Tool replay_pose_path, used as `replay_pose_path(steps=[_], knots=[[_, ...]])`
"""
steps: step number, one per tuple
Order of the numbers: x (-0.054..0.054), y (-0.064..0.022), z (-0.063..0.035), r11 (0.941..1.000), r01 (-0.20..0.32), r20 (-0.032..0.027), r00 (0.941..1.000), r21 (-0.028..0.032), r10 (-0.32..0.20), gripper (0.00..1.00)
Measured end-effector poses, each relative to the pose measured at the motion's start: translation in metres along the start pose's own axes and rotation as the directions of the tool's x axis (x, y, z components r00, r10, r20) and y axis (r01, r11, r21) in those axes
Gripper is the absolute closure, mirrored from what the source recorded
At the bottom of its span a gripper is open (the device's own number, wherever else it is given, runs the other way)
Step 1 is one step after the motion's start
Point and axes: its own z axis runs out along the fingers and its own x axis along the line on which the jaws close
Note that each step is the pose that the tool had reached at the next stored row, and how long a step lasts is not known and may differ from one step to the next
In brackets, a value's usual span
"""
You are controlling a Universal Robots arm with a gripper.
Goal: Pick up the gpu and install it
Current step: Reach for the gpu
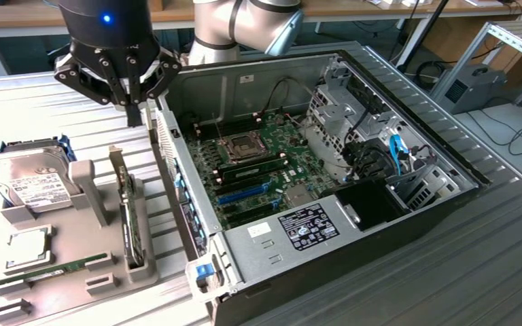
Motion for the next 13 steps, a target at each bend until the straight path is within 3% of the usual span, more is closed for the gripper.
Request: replay_pose_path(steps=[13], knots=[[0.0018,-0.0016,0.0007,1.0000,0.000,0.0000,1.0000,0.0000,0.000,0.89]])
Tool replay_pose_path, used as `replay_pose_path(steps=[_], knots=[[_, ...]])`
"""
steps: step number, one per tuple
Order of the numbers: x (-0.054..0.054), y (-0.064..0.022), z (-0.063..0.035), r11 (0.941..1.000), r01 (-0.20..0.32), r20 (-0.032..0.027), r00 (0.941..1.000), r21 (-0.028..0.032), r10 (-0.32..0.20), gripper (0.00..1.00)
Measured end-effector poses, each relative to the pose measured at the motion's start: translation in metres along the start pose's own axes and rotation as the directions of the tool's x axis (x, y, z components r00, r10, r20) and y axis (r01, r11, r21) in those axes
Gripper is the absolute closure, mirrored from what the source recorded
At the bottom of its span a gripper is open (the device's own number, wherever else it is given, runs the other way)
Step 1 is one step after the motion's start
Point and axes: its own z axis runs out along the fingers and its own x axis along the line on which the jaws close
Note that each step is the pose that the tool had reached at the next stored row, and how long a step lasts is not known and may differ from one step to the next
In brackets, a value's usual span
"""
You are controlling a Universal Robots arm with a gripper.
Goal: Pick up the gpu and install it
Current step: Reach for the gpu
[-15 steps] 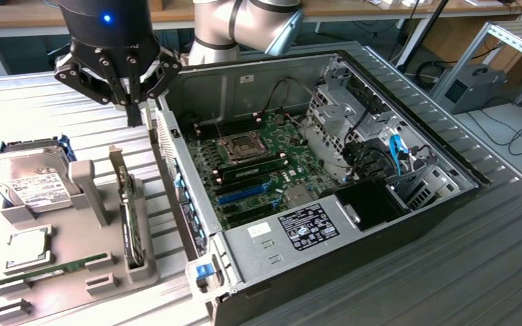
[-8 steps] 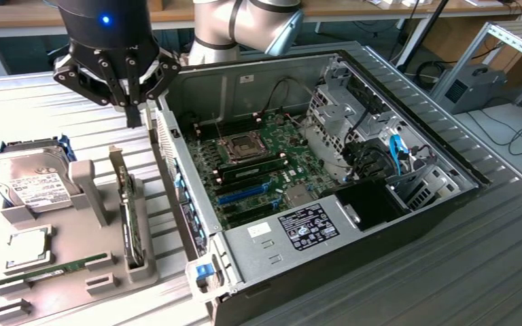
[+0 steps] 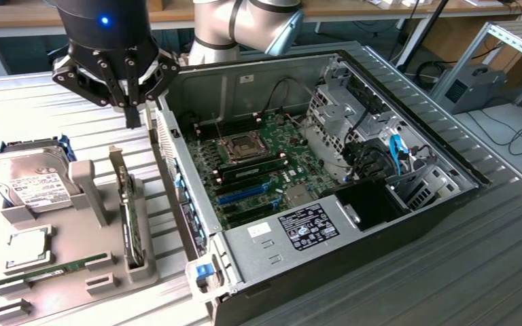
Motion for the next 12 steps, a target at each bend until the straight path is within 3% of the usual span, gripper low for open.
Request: replay_pose_path(steps=[12], knots=[[0.0070,-0.0047,0.0022,1.0000,0.000,0.0001,1.0000,0.0000,0.000,0.89]])
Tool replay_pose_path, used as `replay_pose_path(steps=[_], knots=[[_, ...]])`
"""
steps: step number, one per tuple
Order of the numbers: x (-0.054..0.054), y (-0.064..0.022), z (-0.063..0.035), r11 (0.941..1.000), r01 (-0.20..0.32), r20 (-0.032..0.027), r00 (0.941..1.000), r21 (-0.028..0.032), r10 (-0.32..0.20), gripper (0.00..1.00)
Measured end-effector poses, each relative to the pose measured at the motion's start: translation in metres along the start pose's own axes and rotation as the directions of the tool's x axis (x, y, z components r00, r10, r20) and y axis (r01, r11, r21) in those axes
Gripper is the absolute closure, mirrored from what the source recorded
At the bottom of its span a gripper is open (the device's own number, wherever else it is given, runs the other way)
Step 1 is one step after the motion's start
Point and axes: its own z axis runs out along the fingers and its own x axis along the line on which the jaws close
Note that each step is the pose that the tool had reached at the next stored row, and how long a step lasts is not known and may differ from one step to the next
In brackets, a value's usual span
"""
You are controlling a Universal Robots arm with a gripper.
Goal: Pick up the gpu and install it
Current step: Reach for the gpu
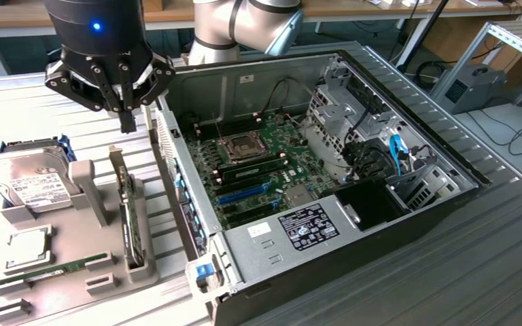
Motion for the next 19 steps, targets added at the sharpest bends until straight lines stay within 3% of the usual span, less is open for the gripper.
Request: replay_pose_path(steps=[8,19], knots=[[0.0078,-0.0049,0.0021,1.0000,0.000,-0.0002,1.0000,0.0003,0.000,0.89],[0.0077,-0.0059,0.0022,1.0000,0.000,0.0000,1.0000,0.0001,0.000,0.89]])
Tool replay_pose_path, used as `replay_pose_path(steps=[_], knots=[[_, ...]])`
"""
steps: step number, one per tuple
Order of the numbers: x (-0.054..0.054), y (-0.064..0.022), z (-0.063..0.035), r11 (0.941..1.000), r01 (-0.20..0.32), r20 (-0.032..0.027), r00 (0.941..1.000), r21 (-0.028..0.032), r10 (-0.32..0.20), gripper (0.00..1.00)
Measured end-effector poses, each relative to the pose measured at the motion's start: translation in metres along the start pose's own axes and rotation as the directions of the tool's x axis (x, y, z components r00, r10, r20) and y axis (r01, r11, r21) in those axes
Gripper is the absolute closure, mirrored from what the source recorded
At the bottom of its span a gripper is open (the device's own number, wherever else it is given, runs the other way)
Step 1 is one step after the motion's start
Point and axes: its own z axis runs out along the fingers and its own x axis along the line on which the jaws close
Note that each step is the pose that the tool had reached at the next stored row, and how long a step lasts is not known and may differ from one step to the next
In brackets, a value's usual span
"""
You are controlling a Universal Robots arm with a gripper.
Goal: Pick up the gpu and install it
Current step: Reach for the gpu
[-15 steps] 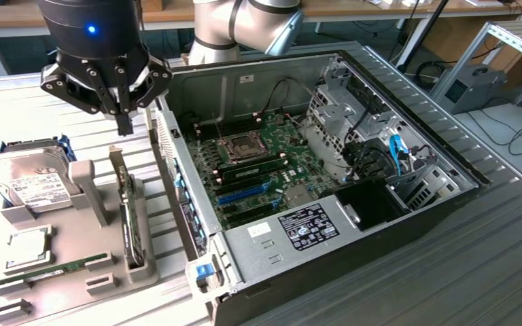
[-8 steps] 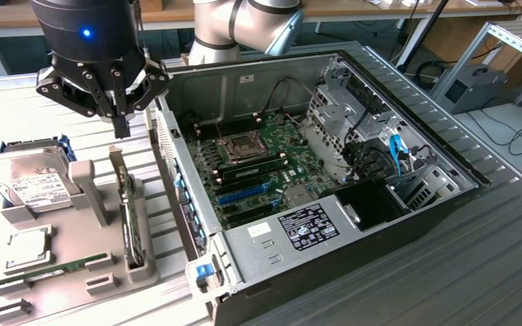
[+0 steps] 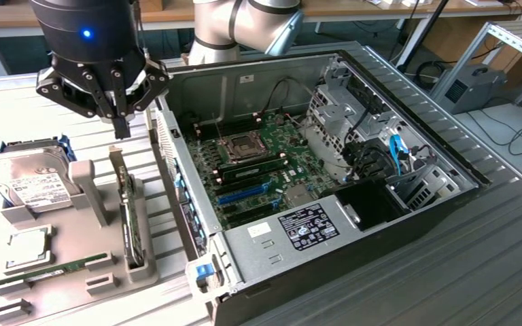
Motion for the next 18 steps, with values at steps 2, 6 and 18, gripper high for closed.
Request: replay_pose_path(steps=[2,6,18], knots=[[0.0000,-0.0003,0.0000,1.0000,0.000,0.0000,1.0000,0.0001,0.000,0.89],[0.0000,-0.0011,0.0000,1.0000,0.000,0.0000,1.0000,0.0000,0.000,0.89],[-0.0003,-0.0074,-0.0001,1.0000,0.000,0.0000,1.0000,0.0001,0.000,0.89]])
